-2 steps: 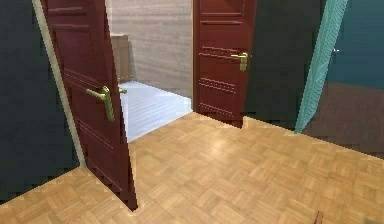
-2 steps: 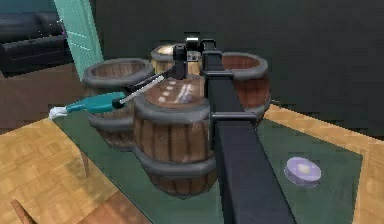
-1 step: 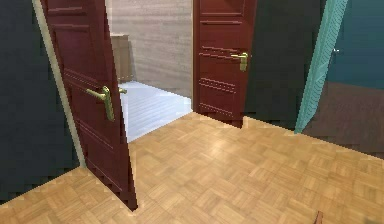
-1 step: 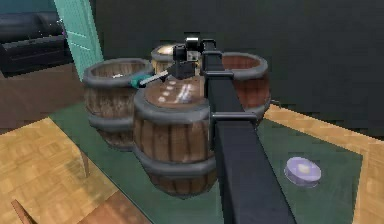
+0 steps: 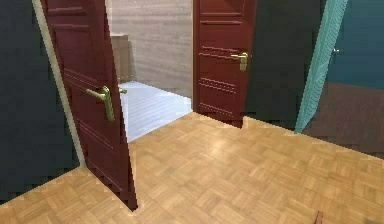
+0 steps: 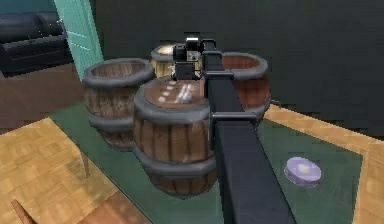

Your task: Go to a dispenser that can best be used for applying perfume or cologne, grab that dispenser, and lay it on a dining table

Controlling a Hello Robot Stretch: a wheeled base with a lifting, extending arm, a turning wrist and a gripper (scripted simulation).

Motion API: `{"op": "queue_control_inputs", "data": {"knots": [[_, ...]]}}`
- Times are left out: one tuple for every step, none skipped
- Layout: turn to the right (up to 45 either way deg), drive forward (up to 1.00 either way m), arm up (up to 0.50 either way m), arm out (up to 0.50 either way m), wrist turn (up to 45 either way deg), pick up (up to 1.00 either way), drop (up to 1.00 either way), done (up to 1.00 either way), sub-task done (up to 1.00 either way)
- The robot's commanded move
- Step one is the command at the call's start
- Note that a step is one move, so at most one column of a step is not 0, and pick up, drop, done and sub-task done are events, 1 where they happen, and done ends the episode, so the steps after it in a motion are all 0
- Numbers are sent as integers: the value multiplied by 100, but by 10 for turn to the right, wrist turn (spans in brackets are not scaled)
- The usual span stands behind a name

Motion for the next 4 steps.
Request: {"op": "queue_control_inputs", "data": {"knots": [[0,0,-10,0,0,0,0,0,0],[0,0,-32,0,0,0,0,0,0],[0,0,0,0,0,0,100,0,0],[0,0,10,0,0,0,0,0,0]]}}
